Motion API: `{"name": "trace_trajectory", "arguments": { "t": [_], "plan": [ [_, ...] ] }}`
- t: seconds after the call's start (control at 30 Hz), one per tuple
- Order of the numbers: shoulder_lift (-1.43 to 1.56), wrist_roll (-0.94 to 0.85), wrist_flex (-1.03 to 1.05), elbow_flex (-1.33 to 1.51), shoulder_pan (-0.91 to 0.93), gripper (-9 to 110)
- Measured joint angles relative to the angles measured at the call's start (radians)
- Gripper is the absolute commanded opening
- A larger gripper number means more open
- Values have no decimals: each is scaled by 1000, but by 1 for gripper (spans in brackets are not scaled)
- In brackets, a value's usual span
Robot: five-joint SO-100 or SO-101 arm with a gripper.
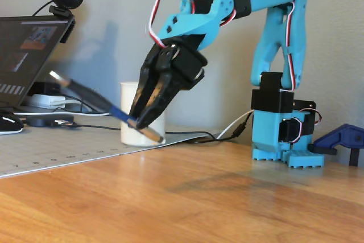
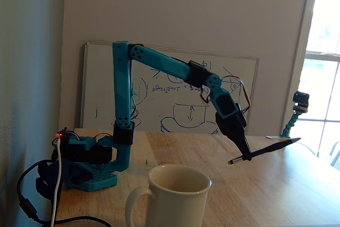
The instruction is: Grasp a pen and put it in a mug.
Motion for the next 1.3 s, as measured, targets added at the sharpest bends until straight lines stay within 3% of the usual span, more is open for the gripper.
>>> {"name": "trace_trajectory", "arguments": {
  "t": [0.2,0.37,0.87,1.3],
  "plan": [
    [230,-28,-14,152,28,2],
    [399,167,-14,238,32,2],
    [845,1437,-14,459,31,2],
    [1138,2304,-14,494,199,2]
  ]
}}
